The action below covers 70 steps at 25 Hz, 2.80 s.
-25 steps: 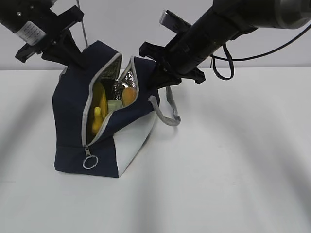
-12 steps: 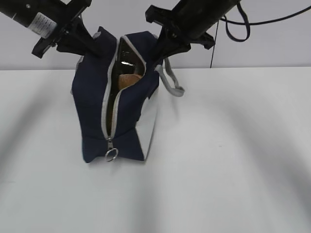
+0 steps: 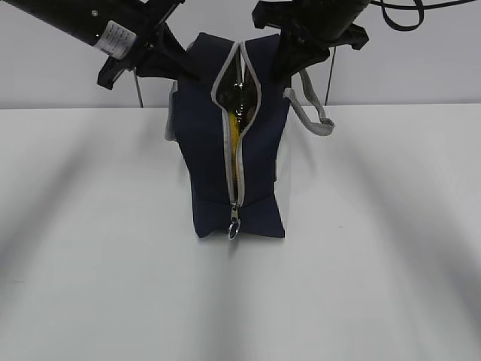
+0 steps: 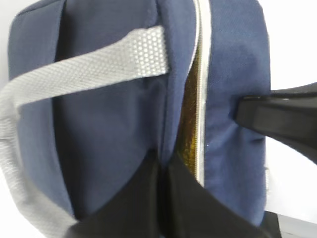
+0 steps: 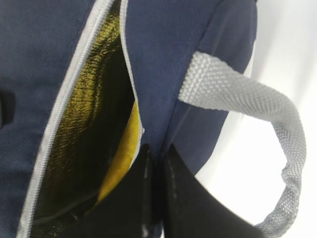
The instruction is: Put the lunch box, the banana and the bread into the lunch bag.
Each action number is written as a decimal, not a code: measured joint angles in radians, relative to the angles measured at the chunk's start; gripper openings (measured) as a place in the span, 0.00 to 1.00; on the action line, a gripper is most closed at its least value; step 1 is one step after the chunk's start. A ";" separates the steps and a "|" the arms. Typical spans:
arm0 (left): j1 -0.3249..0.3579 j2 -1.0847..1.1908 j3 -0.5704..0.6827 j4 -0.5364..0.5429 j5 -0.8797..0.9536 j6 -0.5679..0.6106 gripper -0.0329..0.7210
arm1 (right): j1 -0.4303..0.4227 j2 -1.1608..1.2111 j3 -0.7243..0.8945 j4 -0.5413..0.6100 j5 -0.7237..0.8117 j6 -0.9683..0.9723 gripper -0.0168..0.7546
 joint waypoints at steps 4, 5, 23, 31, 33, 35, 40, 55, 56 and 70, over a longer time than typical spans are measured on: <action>0.000 0.026 0.000 -0.016 -0.018 0.000 0.04 | 0.000 0.024 -0.002 -0.008 -0.013 0.000 0.01; 0.000 0.035 0.000 -0.019 -0.020 0.000 0.04 | 0.000 0.032 -0.002 -0.008 -0.018 0.000 0.01; 0.003 0.081 0.000 -0.020 -0.058 0.000 0.04 | 0.000 0.088 -0.006 0.012 -0.050 -0.018 0.01; 0.020 0.081 0.000 -0.020 -0.032 0.000 0.12 | 0.000 0.088 -0.008 0.012 0.020 -0.018 0.15; 0.037 0.081 0.000 -0.020 -0.006 0.000 0.22 | 0.000 0.088 -0.017 0.012 0.041 -0.018 0.27; 0.055 0.081 0.000 -0.016 0.020 0.000 0.34 | 0.000 0.088 -0.036 0.004 0.059 -0.021 0.40; 0.103 0.076 -0.001 -0.009 0.089 0.000 0.48 | 0.000 0.051 -0.050 -0.057 0.065 -0.024 0.56; 0.139 -0.076 -0.001 0.100 0.204 0.000 0.49 | 0.097 -0.183 0.043 -0.166 0.081 -0.098 0.57; 0.139 -0.085 -0.001 0.112 0.205 0.000 0.49 | 0.105 -0.194 0.061 -0.168 0.082 -0.108 0.57; 0.139 -0.159 -0.001 0.139 0.217 0.000 0.49 | 0.280 -0.521 0.645 -0.267 -0.355 -0.163 0.57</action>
